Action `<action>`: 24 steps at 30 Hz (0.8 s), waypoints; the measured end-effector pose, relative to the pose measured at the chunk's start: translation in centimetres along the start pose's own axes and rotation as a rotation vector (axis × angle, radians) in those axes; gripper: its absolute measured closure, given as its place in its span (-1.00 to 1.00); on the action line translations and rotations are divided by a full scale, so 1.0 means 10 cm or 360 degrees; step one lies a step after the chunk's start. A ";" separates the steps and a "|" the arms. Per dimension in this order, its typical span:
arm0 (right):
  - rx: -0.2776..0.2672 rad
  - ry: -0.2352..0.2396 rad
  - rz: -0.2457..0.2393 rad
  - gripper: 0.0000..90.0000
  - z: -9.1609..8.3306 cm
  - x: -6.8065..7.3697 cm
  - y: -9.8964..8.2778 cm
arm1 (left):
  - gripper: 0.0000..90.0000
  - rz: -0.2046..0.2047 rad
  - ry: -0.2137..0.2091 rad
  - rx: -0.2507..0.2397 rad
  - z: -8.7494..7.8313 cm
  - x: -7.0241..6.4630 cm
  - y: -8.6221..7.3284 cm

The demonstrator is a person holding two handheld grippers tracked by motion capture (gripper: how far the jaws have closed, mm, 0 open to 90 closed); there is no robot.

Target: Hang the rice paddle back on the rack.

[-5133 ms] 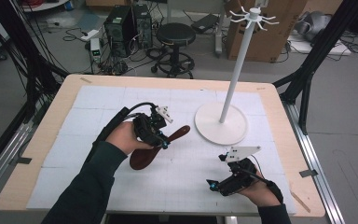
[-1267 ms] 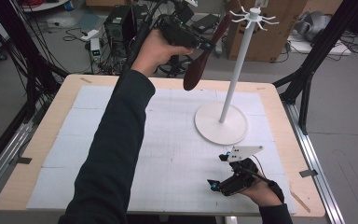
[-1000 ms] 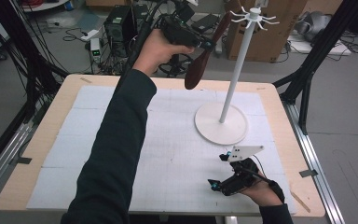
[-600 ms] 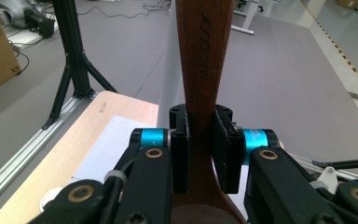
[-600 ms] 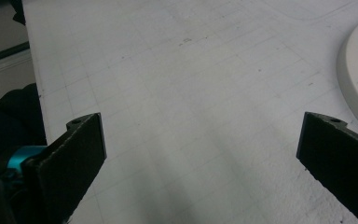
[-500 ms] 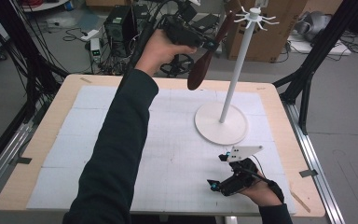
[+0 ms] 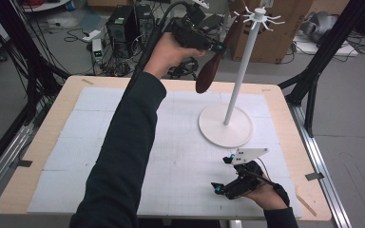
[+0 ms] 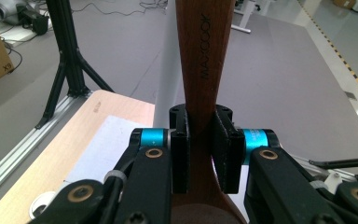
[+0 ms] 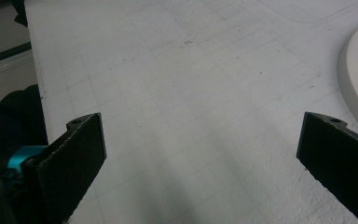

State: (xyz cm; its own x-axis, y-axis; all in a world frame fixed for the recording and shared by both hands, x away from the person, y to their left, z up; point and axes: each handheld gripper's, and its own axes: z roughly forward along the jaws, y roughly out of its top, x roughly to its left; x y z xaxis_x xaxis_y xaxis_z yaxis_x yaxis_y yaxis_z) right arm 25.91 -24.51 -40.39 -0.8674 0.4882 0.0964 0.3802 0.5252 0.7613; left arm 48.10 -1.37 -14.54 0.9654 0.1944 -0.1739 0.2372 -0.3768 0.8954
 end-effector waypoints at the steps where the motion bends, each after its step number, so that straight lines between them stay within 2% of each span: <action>1: 0.0002 0.0000 0.0000 -1.00 0.00 0.00 0.00 | 0.75 -0.0003 0.0002 -0.0001 0.00 0.00 0.00; 16: -0.0003 0.0000 -0.0006 -1.00 -0.01 0.01 0.01 | 0.71 0.0019 0.0046 -0.0012 0.08 0.01 -0.02; 19: -0.0007 -0.0005 -0.0009 -1.00 -0.02 0.01 0.01 | 0.64 0.0016 0.0059 -0.0045 0.07 0.00 -0.01; 24: -0.0010 0.0002 -0.0008 -1.00 -0.02 0.01 0.01 | 0.54 0.0014 0.0070 -0.0019 0.08 0.00 -0.02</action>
State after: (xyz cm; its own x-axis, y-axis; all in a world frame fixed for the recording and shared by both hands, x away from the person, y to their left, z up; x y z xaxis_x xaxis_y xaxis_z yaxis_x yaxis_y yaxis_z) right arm 25.75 -24.57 -40.15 -0.8697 0.4847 0.0932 0.3736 0.5232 0.7659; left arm 48.10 -2.03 -14.99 0.9616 0.2311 -0.1481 0.2273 -0.3679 0.9017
